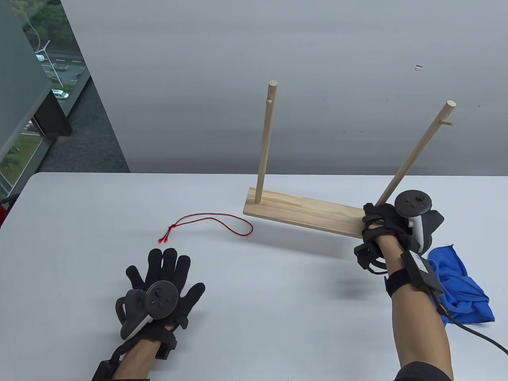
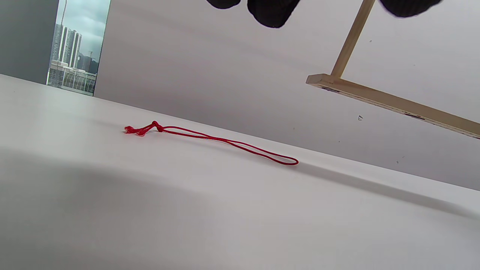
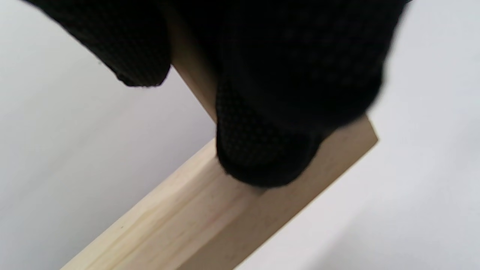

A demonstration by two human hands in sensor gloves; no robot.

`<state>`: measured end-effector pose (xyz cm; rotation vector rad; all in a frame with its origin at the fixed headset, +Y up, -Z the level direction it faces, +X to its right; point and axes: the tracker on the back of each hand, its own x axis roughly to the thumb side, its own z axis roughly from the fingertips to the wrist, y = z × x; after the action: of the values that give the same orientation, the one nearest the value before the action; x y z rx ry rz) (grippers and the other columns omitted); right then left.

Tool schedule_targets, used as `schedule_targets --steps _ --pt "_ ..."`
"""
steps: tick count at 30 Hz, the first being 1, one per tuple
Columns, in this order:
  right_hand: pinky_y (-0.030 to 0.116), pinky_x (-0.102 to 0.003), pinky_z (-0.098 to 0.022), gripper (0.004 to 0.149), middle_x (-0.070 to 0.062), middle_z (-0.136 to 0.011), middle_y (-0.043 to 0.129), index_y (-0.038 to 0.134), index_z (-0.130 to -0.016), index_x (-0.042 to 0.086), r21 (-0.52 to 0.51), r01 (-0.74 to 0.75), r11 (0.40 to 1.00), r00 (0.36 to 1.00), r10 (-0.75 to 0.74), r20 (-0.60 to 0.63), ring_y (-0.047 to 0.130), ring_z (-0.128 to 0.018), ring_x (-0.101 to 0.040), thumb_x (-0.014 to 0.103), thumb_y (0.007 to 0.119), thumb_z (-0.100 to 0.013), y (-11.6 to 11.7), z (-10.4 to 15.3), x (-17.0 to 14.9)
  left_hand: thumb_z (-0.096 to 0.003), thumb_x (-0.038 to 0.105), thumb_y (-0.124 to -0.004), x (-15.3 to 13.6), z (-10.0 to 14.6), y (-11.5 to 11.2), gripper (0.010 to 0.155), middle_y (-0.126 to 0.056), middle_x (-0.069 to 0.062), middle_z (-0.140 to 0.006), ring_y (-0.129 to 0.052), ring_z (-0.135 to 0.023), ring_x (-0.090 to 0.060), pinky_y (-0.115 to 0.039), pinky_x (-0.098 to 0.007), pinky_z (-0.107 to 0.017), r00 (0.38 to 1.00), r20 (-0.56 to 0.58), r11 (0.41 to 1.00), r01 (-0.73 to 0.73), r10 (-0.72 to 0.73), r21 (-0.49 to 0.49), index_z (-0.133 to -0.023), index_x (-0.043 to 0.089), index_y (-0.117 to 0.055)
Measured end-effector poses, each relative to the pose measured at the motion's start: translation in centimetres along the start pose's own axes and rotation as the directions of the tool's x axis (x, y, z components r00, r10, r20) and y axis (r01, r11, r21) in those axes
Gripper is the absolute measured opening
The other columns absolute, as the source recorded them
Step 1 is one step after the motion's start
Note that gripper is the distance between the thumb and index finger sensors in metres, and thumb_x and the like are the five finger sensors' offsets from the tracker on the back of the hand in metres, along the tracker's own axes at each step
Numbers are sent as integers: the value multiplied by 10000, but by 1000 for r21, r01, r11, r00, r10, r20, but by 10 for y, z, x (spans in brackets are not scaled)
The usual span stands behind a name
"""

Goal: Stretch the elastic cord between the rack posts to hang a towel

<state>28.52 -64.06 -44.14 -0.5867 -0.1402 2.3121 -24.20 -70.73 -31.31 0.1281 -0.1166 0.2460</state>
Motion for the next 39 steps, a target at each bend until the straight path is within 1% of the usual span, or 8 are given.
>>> schedule_targets --steps 4,12,18,21,23,30,34,39 --pt "909 -198 -67 538 -296 -622 888 816 -771 -16 6 -8 1000 999 8 42 1098 -273 -227 415 790 -449 0 17 3 -401 851 -585 -1 1 0 888 -395 -39 -1233 -254 -1159 -363 -163 -740 -662 1000 -1 1000 -6 6 -3 -1113 322 -536" --pt "912 -186 -53 539 -303 -593 901 822 -756 -33 14 -36 999 990 34 135 1101 -249 -223 412 792 -452 2 57 10 -378 895 -549 -4 2 1 942 -346 -41 -1247 -198 -1157 -383 -140 -759 -640 999 -14 999 -33 33 -40 -1130 329 -502" --pt "913 -180 -45 540 -307 -578 906 826 -746 -44 39 -23 999 985 16 169 1102 -236 -220 408 794 -453 16 84 5 -381 891 -547 -6 3 3 935 -349 -40 -1245 -203 -1157 -379 -141 -756 -642 999 -18 999 -39 38 -28 -1128 329 -505" --pt "915 -175 -39 540 -310 -571 907 829 -740 -49 53 -32 998 985 23 169 1103 -227 -218 406 796 -453 25 94 0 -383 887 -548 -9 3 4 932 -353 -41 -1244 -208 -1156 -380 -144 -755 -642 999 -30 999 -42 42 -18 -1127 327 -508" --pt "917 -173 -36 540 -313 -564 909 830 -736 -54 63 -47 997 984 35 174 1104 -224 -219 404 798 -453 35 101 -4 -384 885 -550 -12 4 5 931 -357 -43 -1243 -211 -1157 -378 -145 -754 -644 998 -39 999 -49 49 -12 -1126 323 -511" --pt "918 -175 -40 541 -315 -563 907 830 -735 -56 100 -89 991 981 70 182 1104 -230 -216 404 798 -453 67 112 -13 -385 883 -551 -16 4 5 928 -360 -44 -1242 -216 -1157 -379 -147 -753 -645 997 -50 998 -57 56 -8 -1124 324 -513" --pt "919 -174 -41 541 -315 -561 907 830 -735 -56 127 -94 987 982 71 173 1105 -230 -216 405 798 -452 84 113 -18 -387 881 -553 -16 5 6 925 -363 -45 -1241 -219 -1157 -379 -150 -753 -645 997 -53 998 -59 58 -10 -1123 323 -516" --pt "919 -176 -46 540 -312 -567 905 828 -737 -53 149 -98 984 984 73 162 1104 -239 -212 406 797 -452 98 112 -23 -387 880 -554 -16 5 6 924 -367 -46 -1240 -222 -1157 -378 -150 -752 -646 996 -57 998 -62 61 -11 -1123 322 -516"
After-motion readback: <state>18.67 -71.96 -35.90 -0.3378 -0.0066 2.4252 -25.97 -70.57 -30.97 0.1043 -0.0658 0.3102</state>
